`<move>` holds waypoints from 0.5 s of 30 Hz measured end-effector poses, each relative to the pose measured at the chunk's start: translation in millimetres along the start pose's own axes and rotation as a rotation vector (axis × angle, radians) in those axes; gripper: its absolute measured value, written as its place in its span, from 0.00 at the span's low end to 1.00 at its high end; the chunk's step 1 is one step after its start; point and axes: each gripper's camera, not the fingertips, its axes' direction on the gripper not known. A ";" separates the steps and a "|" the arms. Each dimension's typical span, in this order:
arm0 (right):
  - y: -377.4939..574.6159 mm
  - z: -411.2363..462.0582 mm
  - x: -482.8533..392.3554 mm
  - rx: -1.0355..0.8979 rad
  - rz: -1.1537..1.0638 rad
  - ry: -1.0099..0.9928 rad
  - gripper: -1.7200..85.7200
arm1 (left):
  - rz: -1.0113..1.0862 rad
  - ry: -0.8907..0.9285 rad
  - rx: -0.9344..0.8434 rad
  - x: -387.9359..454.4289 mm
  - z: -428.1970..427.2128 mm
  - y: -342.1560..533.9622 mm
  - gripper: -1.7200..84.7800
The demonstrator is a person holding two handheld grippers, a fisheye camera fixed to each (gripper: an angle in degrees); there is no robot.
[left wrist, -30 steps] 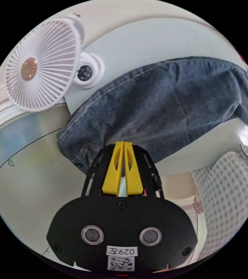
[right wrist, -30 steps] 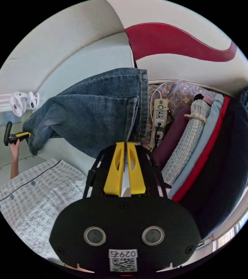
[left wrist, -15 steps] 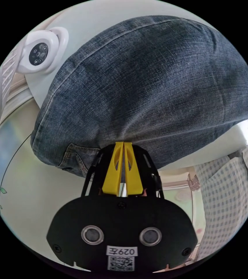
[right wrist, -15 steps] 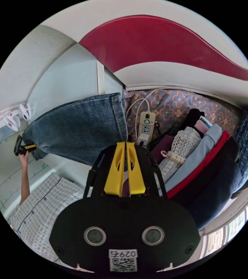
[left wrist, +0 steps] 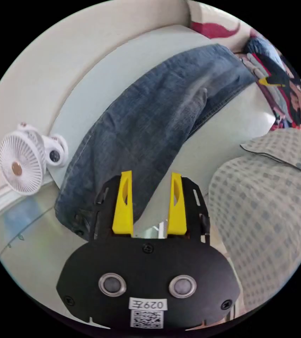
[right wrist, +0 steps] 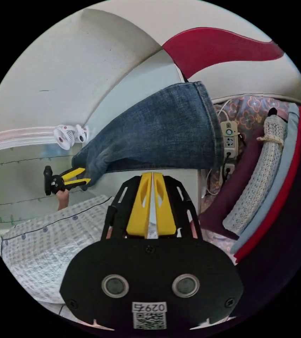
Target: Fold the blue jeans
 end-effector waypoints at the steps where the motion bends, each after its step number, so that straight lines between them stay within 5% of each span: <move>1: -4.4 5.2 -6.3 -0.006 -0.013 0.019 0.07 | 0.027 -0.050 -0.004 9.5 3.1 -5.3 0.16; 7: -58.7 53.2 -47.8 -0.180 -0.115 0.439 0.03 | 0.192 -0.207 -0.093 42.0 40.9 -23.0 0.03; 12: -70.4 40.1 -59.9 -0.306 -0.188 0.645 0.02 | 0.048 0.159 -0.023 -32.8 4.2 4.2 0.01; 15: -65.6 14.4 -76.7 -0.257 -0.252 0.543 0.02 | -0.058 0.341 0.095 -80.7 -20.6 28.3 0.01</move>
